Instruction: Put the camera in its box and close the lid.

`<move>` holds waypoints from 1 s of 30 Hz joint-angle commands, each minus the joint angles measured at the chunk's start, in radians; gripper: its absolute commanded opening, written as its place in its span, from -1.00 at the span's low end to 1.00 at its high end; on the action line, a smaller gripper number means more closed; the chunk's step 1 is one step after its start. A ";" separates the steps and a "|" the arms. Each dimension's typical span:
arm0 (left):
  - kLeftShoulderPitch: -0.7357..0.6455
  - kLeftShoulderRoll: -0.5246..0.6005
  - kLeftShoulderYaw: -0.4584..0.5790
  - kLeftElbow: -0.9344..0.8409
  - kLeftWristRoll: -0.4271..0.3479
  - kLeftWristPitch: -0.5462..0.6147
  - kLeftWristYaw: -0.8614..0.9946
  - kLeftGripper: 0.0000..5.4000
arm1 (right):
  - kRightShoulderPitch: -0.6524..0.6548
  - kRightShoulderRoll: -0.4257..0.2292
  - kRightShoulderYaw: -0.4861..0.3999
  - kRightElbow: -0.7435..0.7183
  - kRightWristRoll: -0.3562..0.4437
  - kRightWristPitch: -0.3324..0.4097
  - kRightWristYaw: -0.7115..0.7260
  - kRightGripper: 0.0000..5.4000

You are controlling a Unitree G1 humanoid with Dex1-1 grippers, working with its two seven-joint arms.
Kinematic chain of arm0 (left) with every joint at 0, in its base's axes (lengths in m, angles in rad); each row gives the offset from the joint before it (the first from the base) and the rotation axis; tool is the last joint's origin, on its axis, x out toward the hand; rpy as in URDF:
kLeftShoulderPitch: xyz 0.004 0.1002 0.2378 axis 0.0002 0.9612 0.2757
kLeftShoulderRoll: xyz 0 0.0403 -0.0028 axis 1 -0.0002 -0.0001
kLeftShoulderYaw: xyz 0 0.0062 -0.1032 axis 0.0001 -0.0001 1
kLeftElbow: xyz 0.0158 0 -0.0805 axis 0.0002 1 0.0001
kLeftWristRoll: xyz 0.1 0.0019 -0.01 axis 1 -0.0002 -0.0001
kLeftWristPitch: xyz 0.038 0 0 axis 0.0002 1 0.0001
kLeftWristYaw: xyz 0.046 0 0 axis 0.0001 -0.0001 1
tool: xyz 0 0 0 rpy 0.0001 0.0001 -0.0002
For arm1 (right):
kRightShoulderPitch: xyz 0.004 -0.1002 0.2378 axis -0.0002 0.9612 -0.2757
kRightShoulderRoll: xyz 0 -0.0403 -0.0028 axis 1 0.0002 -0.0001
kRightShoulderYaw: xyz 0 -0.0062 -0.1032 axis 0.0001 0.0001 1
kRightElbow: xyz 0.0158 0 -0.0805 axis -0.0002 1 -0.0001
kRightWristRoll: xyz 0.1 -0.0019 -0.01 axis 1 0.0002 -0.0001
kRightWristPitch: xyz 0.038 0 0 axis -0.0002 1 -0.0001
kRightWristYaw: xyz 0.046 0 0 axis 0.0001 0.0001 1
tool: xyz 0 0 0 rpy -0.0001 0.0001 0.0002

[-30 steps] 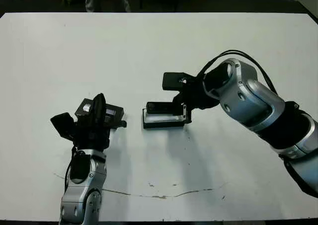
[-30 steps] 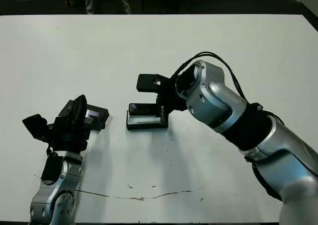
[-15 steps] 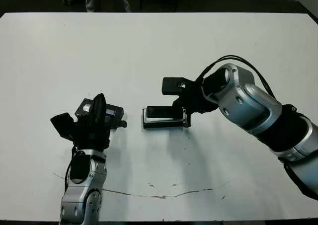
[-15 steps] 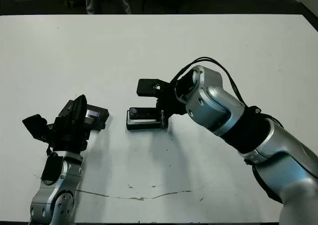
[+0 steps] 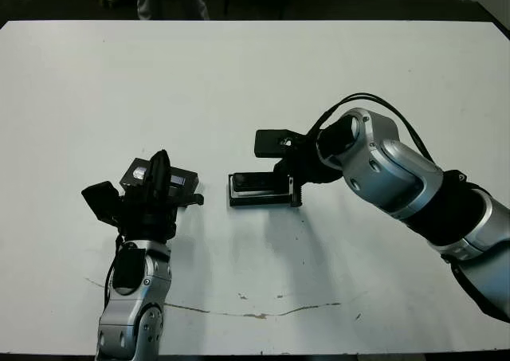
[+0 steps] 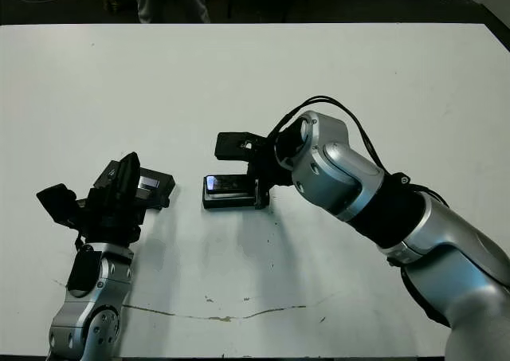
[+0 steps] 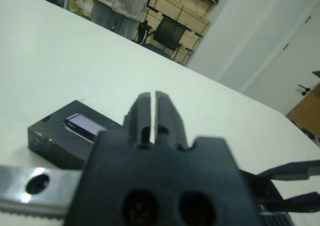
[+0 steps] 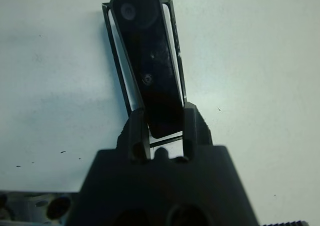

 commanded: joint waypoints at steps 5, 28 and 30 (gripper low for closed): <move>0.026 -0.014 -0.001 0.003 -0.003 0.011 0.009 -1.00 | -0.006 0.007 0.058 0.031 -0.015 -0.015 0.020 -0.87; 0.022 -0.012 -0.001 0.011 0.006 0.000 0.014 -1.00 | -0.004 -0.028 0.084 0.067 -0.146 -0.364 0.136 0.00; 0.022 -0.013 0.001 0.007 0.002 0.010 0.017 -1.00 | -0.002 -0.026 0.083 0.066 -0.159 -0.377 0.148 0.15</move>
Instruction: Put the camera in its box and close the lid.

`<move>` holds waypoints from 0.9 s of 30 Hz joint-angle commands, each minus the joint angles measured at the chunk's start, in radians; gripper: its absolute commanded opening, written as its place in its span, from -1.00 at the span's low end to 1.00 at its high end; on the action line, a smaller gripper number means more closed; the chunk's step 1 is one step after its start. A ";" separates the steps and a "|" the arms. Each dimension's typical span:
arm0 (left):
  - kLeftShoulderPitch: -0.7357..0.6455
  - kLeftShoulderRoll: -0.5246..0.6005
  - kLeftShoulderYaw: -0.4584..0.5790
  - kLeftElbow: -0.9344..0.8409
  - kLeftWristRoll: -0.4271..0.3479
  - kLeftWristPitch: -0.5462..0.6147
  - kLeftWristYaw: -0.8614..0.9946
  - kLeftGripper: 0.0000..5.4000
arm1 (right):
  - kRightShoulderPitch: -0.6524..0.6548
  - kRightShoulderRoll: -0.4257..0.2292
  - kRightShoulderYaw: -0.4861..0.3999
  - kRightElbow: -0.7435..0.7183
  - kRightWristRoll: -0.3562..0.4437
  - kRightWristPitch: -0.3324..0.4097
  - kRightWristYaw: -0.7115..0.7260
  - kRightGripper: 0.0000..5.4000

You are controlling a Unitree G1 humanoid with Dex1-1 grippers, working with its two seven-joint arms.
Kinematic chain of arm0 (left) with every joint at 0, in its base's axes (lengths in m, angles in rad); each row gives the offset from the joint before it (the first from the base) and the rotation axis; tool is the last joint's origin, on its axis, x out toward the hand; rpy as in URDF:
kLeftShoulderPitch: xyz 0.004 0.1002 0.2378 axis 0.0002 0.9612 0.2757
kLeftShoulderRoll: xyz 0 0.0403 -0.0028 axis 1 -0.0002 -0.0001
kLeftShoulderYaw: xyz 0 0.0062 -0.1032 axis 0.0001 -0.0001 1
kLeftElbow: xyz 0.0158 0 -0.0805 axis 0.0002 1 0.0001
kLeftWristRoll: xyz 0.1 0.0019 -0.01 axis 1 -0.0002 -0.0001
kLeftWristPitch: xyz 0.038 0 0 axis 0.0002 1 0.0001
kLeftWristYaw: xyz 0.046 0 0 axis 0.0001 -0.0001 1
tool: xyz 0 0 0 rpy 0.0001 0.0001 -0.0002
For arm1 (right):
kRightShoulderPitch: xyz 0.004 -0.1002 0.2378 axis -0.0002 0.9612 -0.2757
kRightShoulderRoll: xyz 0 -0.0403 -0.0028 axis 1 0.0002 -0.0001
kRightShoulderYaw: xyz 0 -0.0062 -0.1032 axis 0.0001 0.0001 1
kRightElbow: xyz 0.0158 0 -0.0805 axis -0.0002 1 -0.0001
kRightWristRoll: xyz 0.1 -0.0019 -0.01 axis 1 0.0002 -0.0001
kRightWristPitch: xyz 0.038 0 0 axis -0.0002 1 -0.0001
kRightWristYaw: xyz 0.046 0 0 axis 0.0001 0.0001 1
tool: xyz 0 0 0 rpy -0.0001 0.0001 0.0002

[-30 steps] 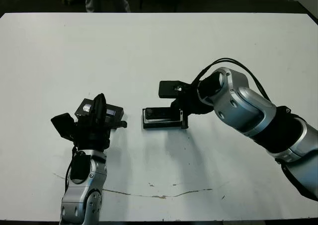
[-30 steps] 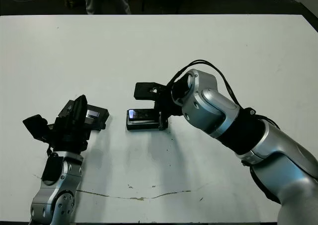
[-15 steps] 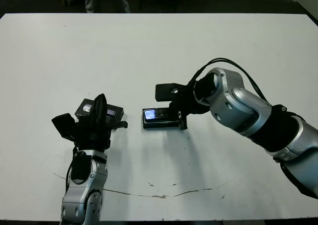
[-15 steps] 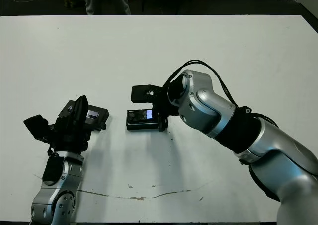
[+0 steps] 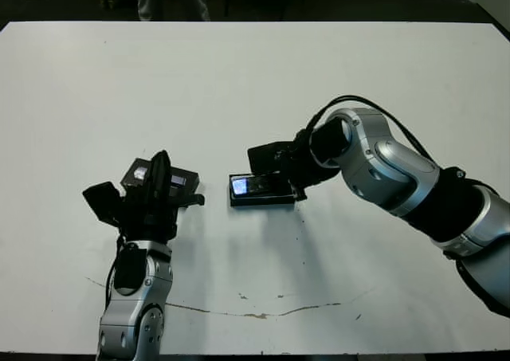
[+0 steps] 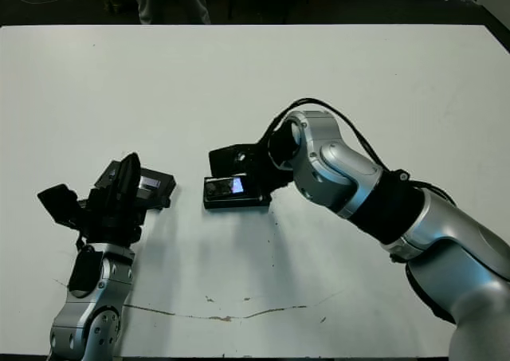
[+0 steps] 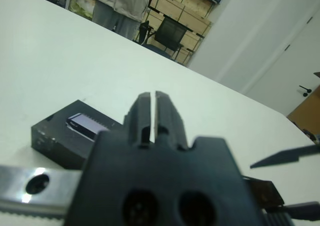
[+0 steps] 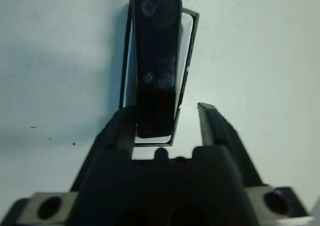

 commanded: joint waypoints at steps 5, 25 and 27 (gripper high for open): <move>0.023 -0.012 0.002 0.006 0.001 0.012 0.008 -1.00 | 0.040 -0.005 0.010 0.009 -0.032 -0.094 0.068 0.53; 0.022 -0.012 0.002 0.014 0.001 0.003 0.001 -1.00 | 0.026 -0.001 -0.142 -0.021 -0.083 0.062 0.055 0.99; 0.023 -0.013 0.002 0.011 0.001 0.008 0.004 -1.00 | 0.017 -0.009 -0.165 -0.008 -0.078 0.022 0.050 0.99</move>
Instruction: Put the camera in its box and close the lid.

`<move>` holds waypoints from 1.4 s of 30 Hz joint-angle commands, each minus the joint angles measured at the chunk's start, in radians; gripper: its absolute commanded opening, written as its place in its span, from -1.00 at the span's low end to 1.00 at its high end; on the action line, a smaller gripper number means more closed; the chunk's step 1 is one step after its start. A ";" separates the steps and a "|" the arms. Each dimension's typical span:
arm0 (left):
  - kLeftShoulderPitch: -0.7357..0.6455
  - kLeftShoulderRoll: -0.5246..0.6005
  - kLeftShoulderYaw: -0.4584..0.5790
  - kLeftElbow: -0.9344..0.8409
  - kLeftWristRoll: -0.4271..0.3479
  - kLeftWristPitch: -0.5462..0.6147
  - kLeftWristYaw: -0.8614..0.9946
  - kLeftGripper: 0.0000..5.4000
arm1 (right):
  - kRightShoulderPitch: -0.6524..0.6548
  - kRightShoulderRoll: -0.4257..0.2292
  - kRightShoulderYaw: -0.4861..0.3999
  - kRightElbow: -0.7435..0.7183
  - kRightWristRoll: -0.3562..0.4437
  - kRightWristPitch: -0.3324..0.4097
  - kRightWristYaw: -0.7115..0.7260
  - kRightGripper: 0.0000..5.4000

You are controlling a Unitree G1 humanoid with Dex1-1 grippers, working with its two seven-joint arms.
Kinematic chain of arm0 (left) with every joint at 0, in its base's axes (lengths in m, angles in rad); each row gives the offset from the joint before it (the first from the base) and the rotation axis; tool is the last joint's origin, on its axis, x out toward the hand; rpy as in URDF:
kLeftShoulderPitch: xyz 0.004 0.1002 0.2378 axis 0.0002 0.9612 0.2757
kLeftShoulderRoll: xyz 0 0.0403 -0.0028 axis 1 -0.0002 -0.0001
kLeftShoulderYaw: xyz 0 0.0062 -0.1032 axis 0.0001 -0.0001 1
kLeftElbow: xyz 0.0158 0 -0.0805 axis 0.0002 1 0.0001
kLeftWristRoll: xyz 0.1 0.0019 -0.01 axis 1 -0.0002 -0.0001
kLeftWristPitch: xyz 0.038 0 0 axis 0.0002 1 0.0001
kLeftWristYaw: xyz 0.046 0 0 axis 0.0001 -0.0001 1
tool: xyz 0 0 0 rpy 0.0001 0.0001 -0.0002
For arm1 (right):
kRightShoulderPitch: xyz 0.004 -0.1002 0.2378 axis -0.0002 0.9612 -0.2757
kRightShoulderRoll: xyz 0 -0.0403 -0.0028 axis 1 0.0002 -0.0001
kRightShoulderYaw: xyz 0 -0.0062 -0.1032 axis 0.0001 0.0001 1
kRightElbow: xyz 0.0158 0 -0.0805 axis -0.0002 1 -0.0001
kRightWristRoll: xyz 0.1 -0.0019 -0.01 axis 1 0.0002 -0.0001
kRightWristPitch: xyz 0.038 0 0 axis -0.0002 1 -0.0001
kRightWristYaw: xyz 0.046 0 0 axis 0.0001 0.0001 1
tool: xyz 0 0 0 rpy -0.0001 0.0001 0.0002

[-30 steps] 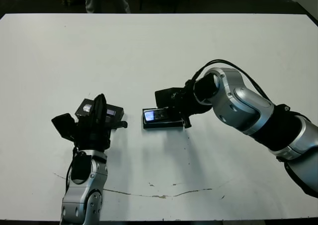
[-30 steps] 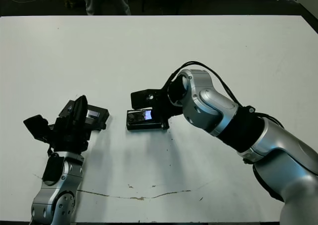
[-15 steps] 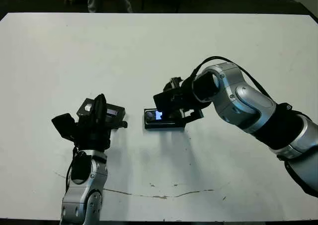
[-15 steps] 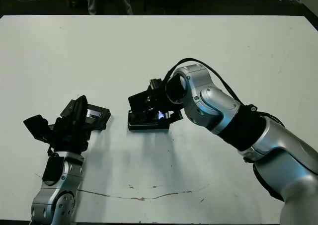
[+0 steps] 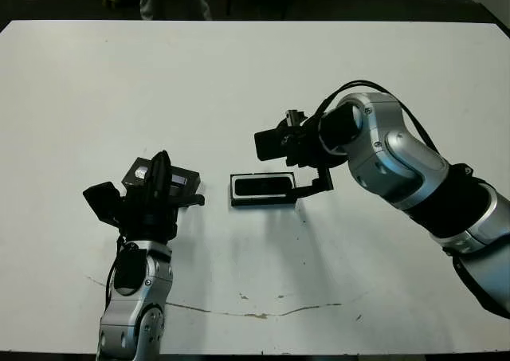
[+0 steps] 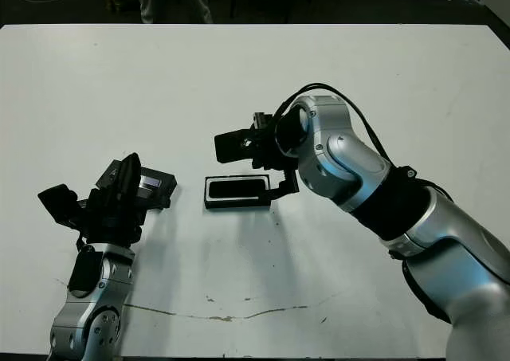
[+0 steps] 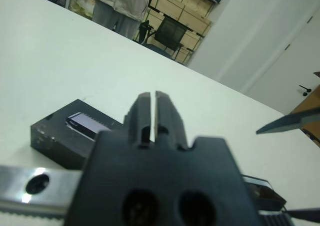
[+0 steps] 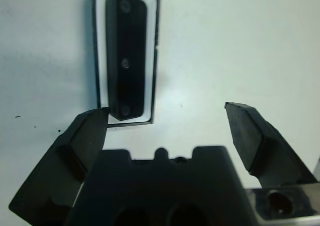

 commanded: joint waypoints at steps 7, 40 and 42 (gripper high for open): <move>0.021 -0.012 -0.001 0.016 0.009 -0.002 0.006 -1.00 | 0.024 0.001 -0.188 0.019 0.060 -0.034 -0.094 0.99; 0.018 -0.014 -0.001 0.005 0.002 0.016 0.018 -1.00 | 0.841 0.202 -0.541 -0.408 0.423 -0.319 -0.766 -0.99; 0.018 -0.012 -0.001 0.009 -0.001 0.010 0.011 -1.00 | 0.855 0.202 -0.526 -0.429 0.419 -0.315 -0.780 -0.99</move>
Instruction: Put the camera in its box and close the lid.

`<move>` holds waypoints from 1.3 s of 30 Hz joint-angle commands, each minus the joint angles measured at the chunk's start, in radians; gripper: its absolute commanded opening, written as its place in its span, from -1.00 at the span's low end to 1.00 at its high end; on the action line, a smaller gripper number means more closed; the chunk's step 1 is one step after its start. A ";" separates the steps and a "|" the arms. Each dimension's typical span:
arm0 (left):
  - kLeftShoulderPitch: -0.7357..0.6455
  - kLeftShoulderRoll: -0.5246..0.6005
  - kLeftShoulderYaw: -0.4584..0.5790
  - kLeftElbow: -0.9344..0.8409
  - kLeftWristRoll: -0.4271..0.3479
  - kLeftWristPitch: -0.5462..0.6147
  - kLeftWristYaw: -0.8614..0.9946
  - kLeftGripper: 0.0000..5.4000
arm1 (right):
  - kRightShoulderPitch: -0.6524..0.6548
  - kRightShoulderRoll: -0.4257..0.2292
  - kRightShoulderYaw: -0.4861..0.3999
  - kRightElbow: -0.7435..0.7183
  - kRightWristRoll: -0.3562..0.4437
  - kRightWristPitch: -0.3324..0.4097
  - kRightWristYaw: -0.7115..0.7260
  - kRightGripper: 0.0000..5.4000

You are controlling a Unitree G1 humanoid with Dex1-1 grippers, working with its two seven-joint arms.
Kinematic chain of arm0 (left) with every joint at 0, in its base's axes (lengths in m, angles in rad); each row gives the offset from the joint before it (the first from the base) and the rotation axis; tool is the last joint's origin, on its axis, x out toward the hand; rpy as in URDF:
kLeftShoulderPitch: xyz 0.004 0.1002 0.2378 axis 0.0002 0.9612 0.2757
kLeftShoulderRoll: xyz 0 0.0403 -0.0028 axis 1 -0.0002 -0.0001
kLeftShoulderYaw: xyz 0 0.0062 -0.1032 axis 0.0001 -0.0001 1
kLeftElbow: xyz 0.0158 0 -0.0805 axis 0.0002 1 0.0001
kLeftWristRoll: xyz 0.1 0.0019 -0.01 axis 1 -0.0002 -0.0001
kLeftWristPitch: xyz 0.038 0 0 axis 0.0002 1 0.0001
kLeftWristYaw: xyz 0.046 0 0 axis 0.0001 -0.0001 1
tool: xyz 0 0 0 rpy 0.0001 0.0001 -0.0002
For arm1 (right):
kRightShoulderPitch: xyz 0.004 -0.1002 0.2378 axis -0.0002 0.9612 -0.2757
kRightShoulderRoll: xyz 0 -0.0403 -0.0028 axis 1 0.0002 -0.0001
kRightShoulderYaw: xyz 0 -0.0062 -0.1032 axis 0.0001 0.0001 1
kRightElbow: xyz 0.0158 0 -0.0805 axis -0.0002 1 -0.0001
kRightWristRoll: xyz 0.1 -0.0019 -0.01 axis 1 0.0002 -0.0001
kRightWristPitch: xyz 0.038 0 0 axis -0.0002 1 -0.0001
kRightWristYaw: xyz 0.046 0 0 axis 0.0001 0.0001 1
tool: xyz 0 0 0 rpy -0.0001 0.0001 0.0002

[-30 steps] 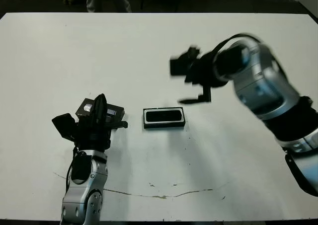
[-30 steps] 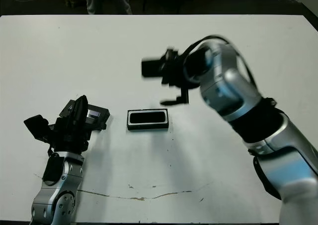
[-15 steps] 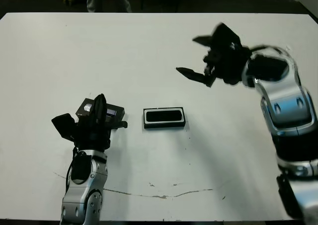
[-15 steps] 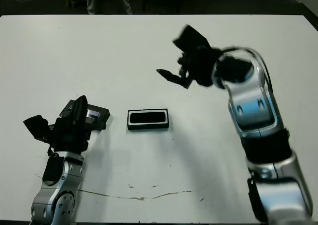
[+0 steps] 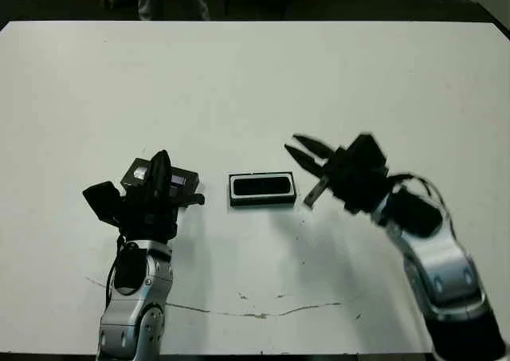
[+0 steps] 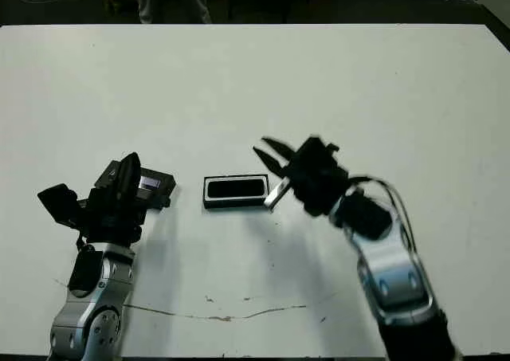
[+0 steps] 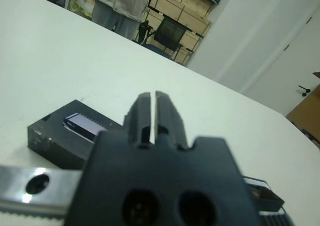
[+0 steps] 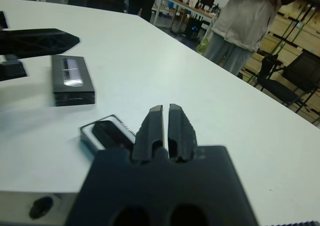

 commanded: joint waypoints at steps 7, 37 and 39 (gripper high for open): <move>0.020 -0.011 0.001 0.019 0.003 -0.002 -0.003 -1.00 | 0.025 -0.010 0.057 -0.024 -0.029 -0.006 -0.044 -0.99; 0.024 -0.013 -0.003 0.020 0.011 -0.004 0.005 -1.00 | -0.047 0.013 0.165 0.214 -0.217 -0.009 -0.086 -0.99; 0.024 -0.015 -0.005 0.017 0.014 -0.003 0.009 -1.00 | -0.038 0.011 0.175 0.205 -0.228 0.005 -0.086 -0.99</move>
